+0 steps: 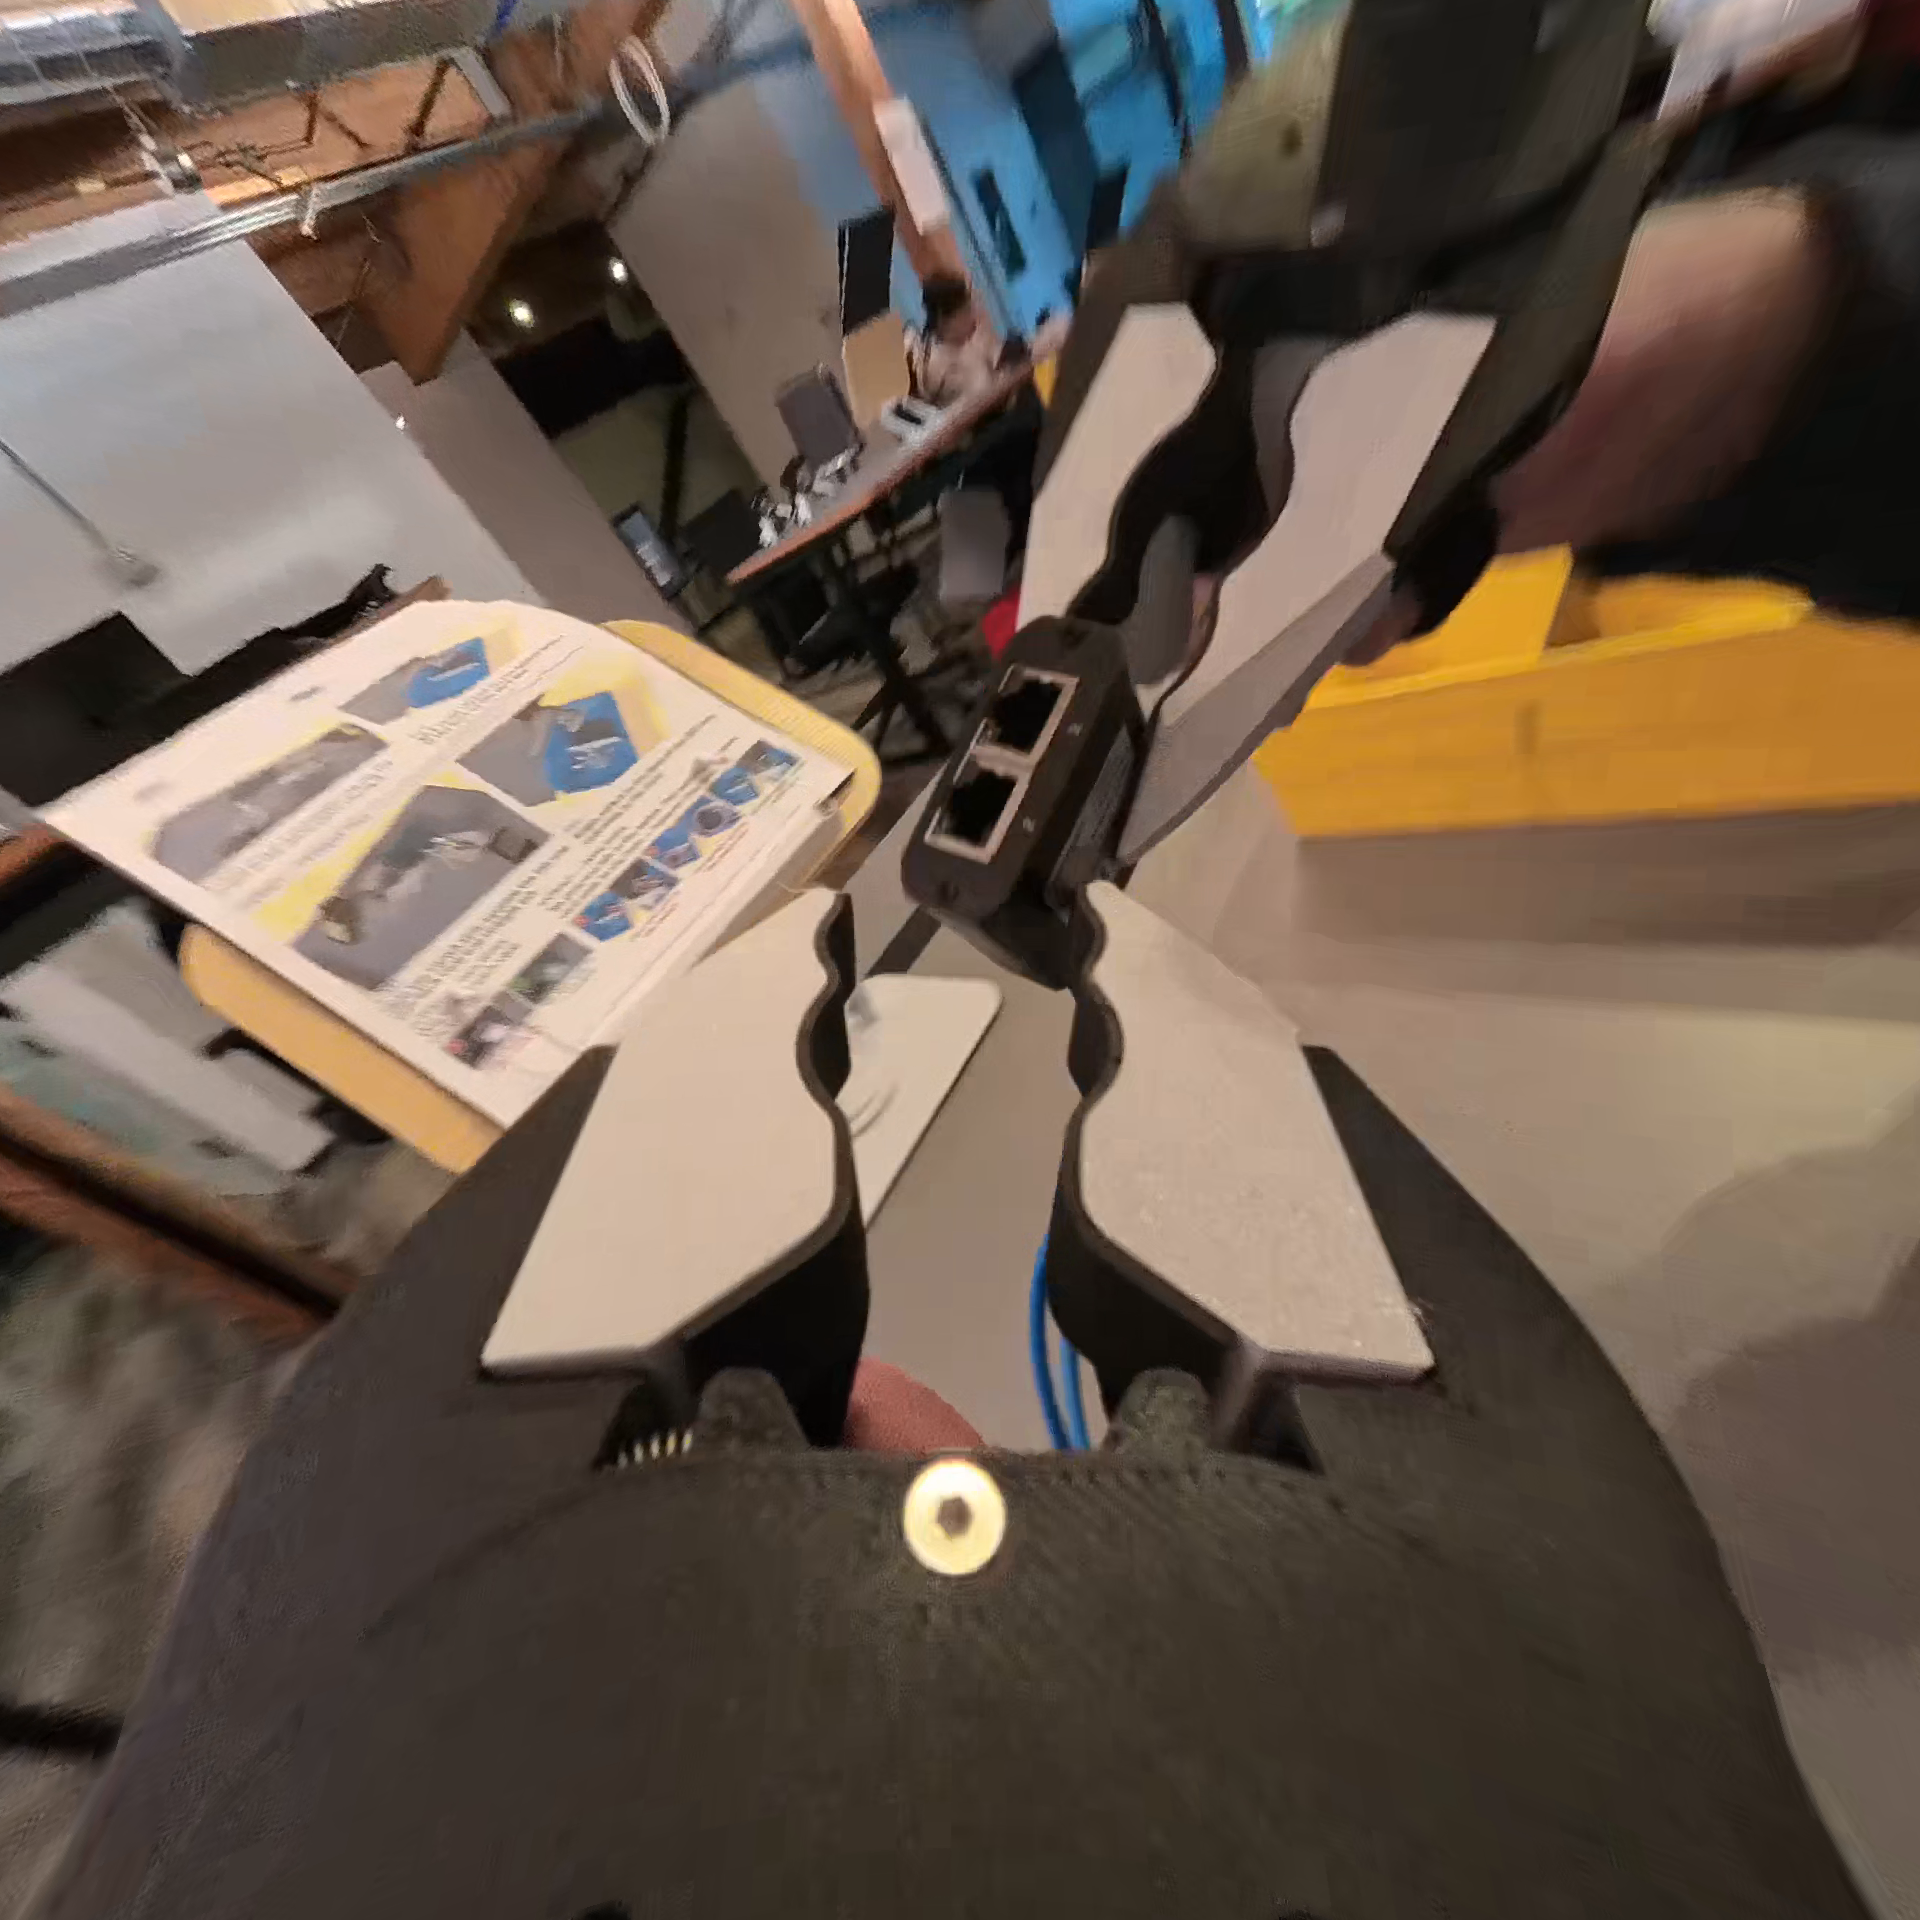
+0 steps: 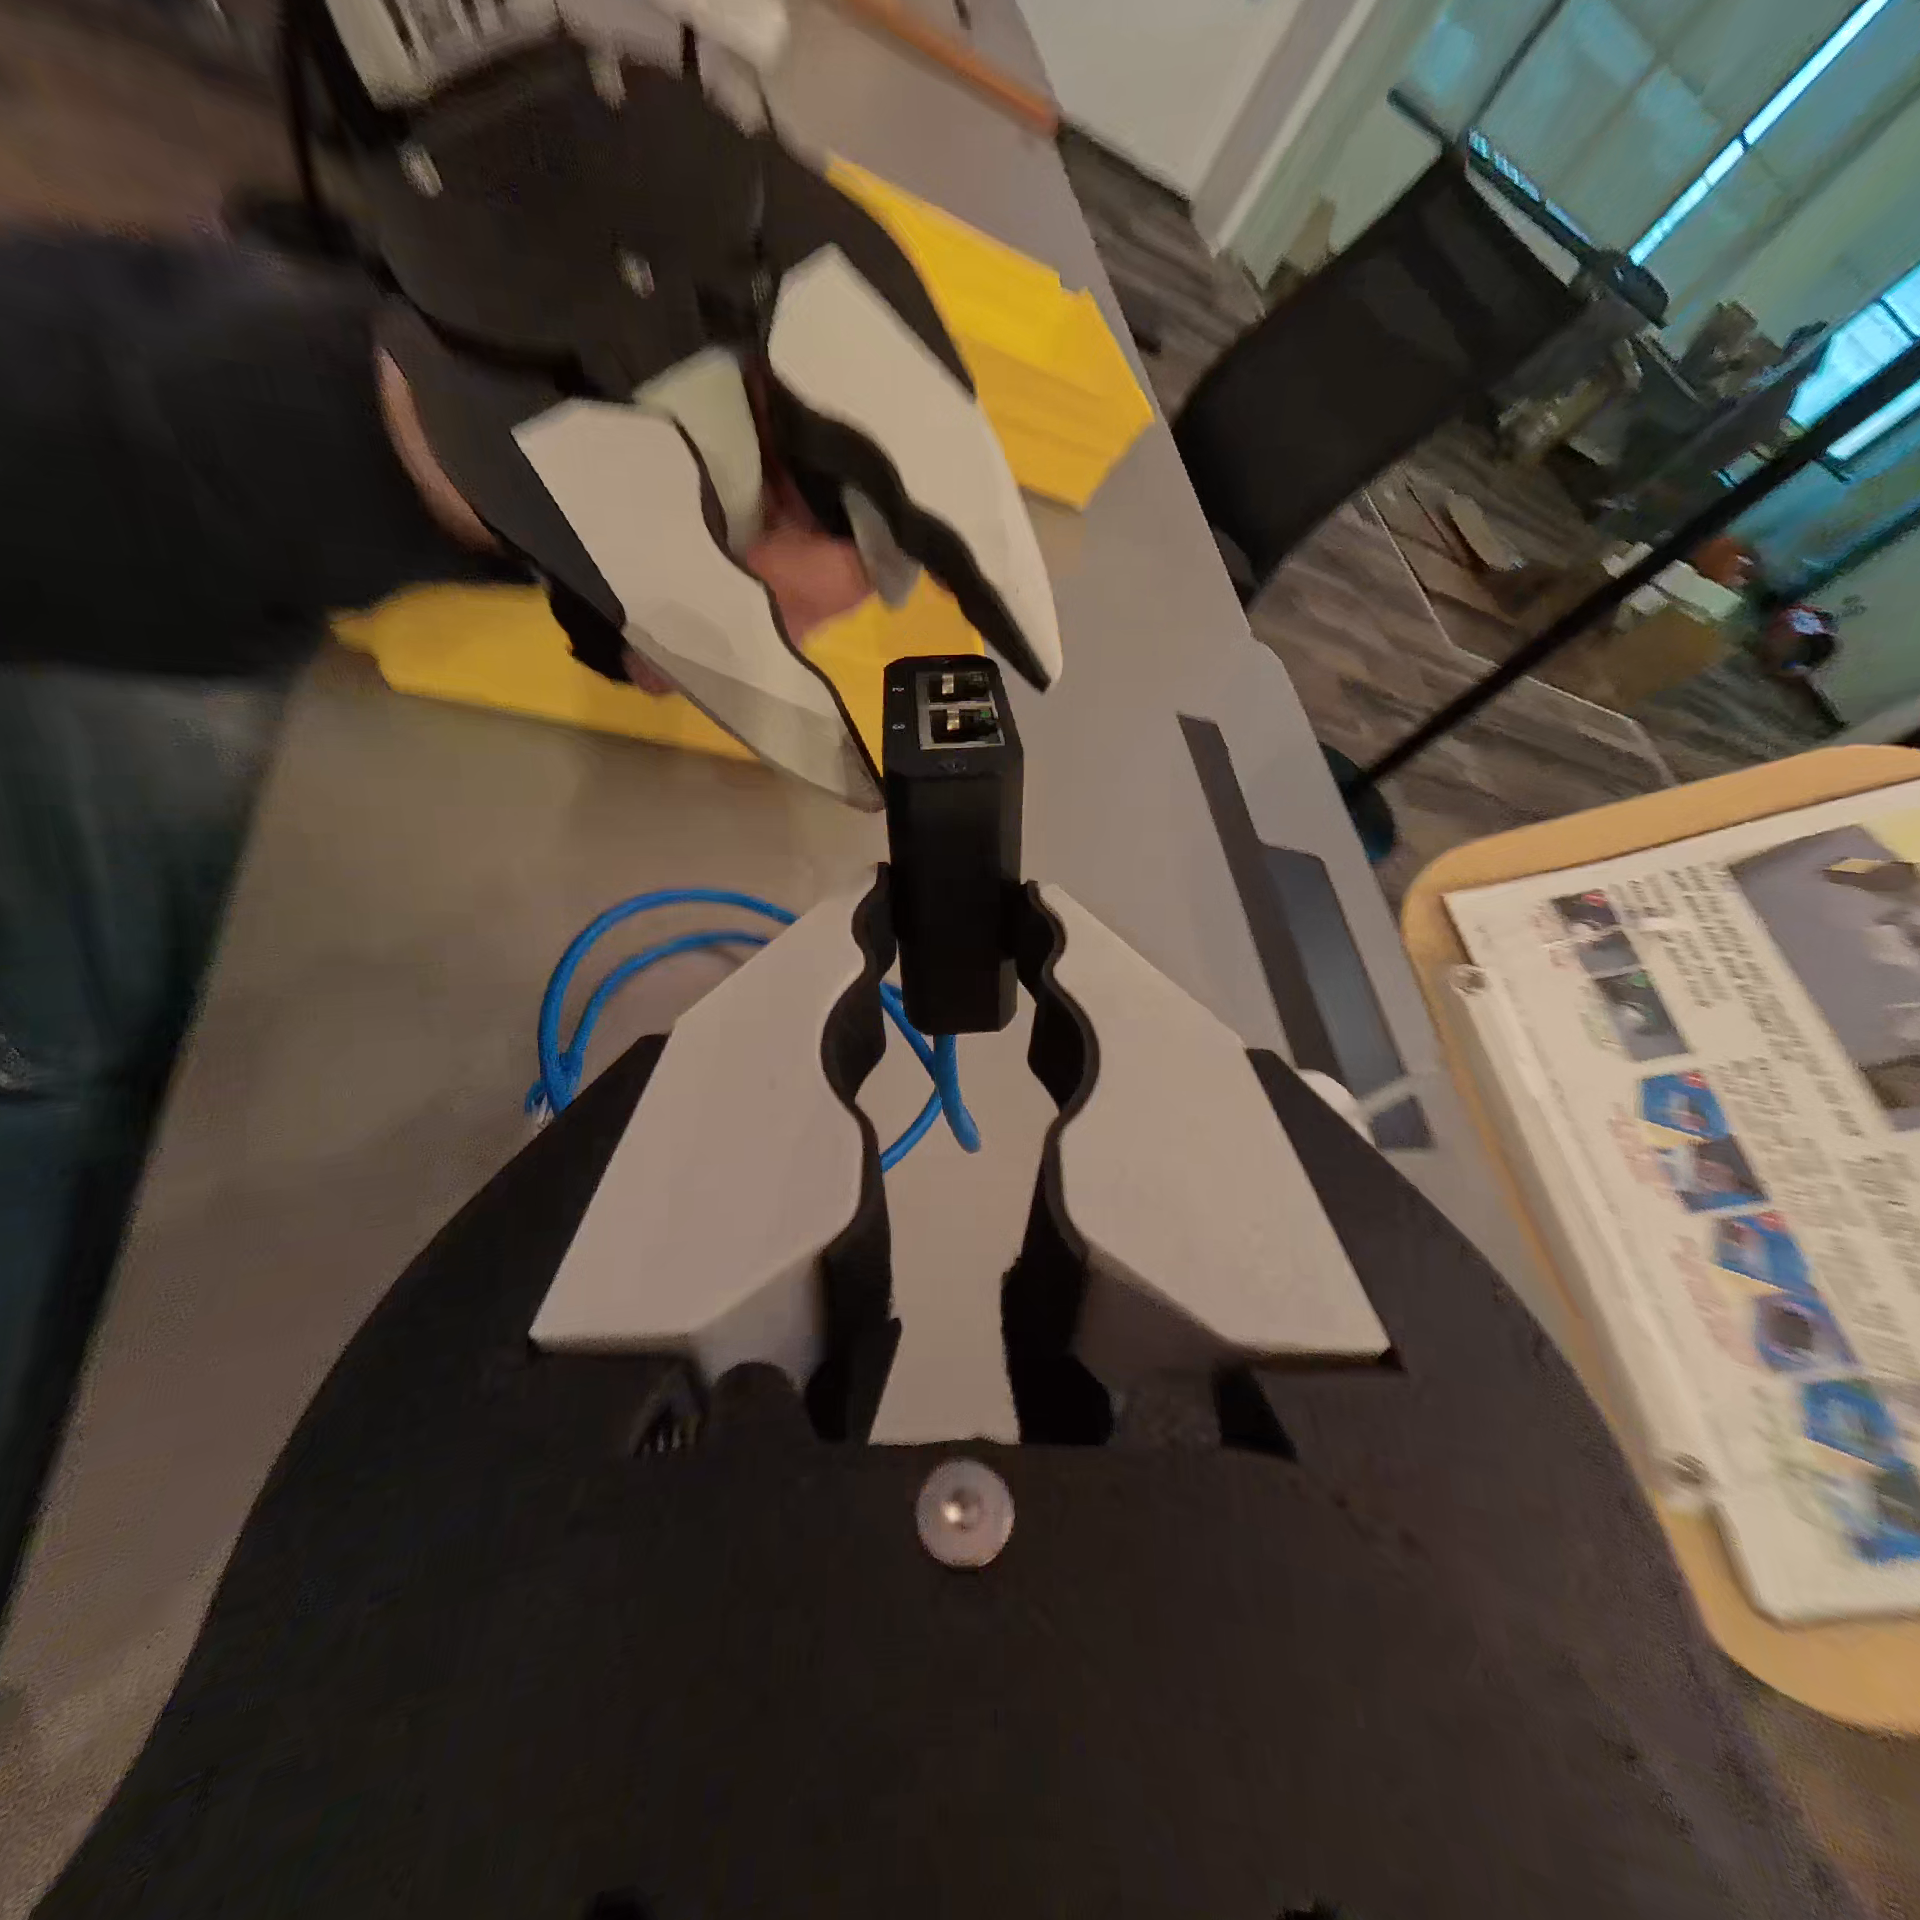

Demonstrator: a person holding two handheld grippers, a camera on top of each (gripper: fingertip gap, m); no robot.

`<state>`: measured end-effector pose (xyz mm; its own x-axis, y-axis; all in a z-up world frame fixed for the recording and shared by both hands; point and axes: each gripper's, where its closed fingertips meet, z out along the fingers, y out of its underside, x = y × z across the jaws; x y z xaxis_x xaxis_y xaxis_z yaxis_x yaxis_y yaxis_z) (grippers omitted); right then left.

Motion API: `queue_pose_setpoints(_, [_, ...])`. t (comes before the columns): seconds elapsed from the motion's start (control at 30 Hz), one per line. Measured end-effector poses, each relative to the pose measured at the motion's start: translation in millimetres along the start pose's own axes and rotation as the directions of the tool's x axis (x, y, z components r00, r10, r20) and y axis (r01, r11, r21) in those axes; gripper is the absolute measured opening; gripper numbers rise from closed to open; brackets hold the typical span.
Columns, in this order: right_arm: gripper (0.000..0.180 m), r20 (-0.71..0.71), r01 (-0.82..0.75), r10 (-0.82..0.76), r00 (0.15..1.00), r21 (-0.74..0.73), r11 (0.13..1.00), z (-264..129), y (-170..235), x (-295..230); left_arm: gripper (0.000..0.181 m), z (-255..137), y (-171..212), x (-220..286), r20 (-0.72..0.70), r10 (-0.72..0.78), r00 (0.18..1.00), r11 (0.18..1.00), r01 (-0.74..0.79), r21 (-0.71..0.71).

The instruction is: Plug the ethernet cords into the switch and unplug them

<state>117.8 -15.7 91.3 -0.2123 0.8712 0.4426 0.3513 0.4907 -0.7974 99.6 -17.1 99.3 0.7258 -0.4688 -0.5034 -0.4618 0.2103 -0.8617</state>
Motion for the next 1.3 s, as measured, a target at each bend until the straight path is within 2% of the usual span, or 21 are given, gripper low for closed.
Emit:
queue_pose_setpoints(0.07, [0.021, -0.028, 0.103, -0.107, 0.994, -0.127, 0.987, 3.6, 6.2, -2.5, 0.039, 1.5, 2.2, 6.1, -0.026, 0.131, 0.991, 0.987, -0.133, -0.091])
queue_pose_setpoints(0.17, [0.021, -0.005, 0.193, -0.199, 0.980, -0.207, 0.959, 8.8, 3.4, -11.8, 0.033, 5.7, 11.0, 17.9, -0.105, 0.251, 0.962, 0.942, -0.268, -0.203])
queue_pose_setpoints(0.23, [0.022, 0.020, 0.226, -0.228, 0.973, -0.240, 0.944, 9.7, 4.6, -16.0, 0.028, 4.5, 14.6, 23.9, -0.147, 0.295, 0.944, 0.920, -0.322, -0.223])
queue_pose_setpoints(0.3, [0.024, 0.070, 0.203, -0.192, 0.979, -0.204, 0.958, 9.4, 2.3, -23.0, 0.025, 0.5, 14.5, 27.8, -0.173, 0.322, 0.931, 0.911, -0.354, -0.212])
queue_pose_setpoints(0.37, [0.029, 0.177, 0.105, -0.085, 0.981, -0.110, 0.988, 4.1, -5.3, -31.7, 0.024, -2.8, 13.2, 30.3, -0.168, 0.390, 0.906, 0.884, -0.419, -0.207])
queue_pose_setpoints(0.43, [0.054, 0.296, 0.009, 0.010, 0.955, -0.063, 0.998, -2.6, -7.9, -36.4, 0.025, -6.7, 11.1, 31.9, -0.176, 0.462, 0.869, 0.847, -0.491, -0.204])
queue_pose_setpoints(0.53, [0.083, 0.410, 0.009, 0.019, 0.912, -0.066, 0.998, -7.3, -6.4, -43.0, 0.025, -12.0, -1.7, 43.1, -0.227, 0.566, 0.793, 0.781, -0.604, -0.162])
queue_pose_setpoints(0.6, [0.089, 0.528, -0.026, 0.054, 0.848, -0.060, 0.998, -7.3, -8.6, -53.6, 0.024, -15.0, -17.5, 53.6, -0.247, 0.625, 0.740, 0.741, -0.663, -0.110])
queue_pose_setpoints(0.67, [0.091, 0.632, -0.091, 0.065, 0.772, 0.008, 0.996, -8.3, -19.3, -64.9, 0.024, -18.1, -31.0, 61.1, -0.238, 0.696, 0.678, 0.683, -0.727, -0.073])
queue_pose_setpoints(0.73, [0.084, 0.709, -0.150, 0.042, 0.704, 0.090, 0.985, -14.1, -30.7, -77.6, 0.024, -22.4, -42.4, 62.7, -0.209, 0.743, 0.636, 0.643, -0.765, -0.042])
queue_pose_setpoints(0.83, [0.081, 0.757, -0.204, 0.027, 0.653, 0.141, 0.969, -15.8, -35.1, -91.2, 0.024, -27.5, -55.5, 62.1, -0.167, 0.765, 0.622, 0.630, -0.777, -0.009])
queue_pose_setpoints(0.93, [0.079, 0.792, -0.346, 0.059, 0.607, 0.196, 0.918, -20.3, -52.5, -93.3, 0.024, -28.8, -57.8, 61.4, -0.128, 0.770, 0.626, 0.631, -0.775, 0.006])
queue_pose_setpoints(0.97, [0.073, 0.785, -0.373, 0.064, 0.617, 0.220, 0.901, -21.1, -56.5, -91.0, 0.024, -29.2, -56.7, 59.2, -0.109, 0.773, 0.625, 0.629, -0.777, 0.007])
queue_pose_setpoints(1.07, [0.071, 0.792, -0.461, 0.094, 0.603, 0.250, 0.852, -22.9, -63.7, -88.6, 0.024, -31.0, -56.6, 58.8, -0.066, 0.777, 0.626, 0.628, -0.778, 0.019])
queue_pose_setpoints(1.2, [0.070, 0.736, -0.415, 0.082, 0.672, 0.283, 0.865, -17.6, -57.8, -87.7, 0.024, -29.5, -51.0, 59.1, -0.054, 0.773, 0.632, 0.633, -0.774, 0.017])
queue_pose_setpoints(1.3, [0.070, 0.697, -0.383, 0.095, 0.710, 0.269, 0.884, -14.3, -52.4, -83.8, 0.026, -26.5, -47.8, 55.5, -0.045, 0.730, 0.682, 0.682, -0.731, 0.001])
